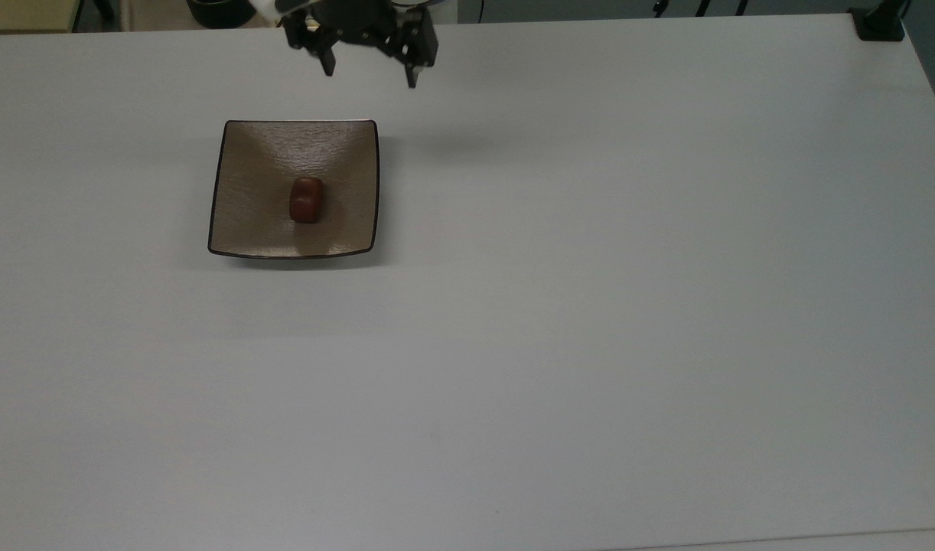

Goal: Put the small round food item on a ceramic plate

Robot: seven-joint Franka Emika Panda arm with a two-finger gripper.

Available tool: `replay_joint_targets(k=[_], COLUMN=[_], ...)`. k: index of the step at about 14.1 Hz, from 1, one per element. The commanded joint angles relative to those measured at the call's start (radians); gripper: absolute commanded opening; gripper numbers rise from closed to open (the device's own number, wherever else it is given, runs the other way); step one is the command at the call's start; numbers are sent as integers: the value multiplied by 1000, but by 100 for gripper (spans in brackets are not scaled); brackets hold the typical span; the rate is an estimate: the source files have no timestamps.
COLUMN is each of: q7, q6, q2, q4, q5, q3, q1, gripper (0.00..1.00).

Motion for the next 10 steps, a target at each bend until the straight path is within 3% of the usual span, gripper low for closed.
replay_joint_targets(k=[1, 4, 10], q7=[-11, -5, -11], q6=[-8, 46, 54], q2=[-75, -113, -135], q4=[-19, -62, -88], q5=[27, -63, -68], q3=[14, 20, 19], q1=[35, 56, 60], gripper=[100, 100, 100])
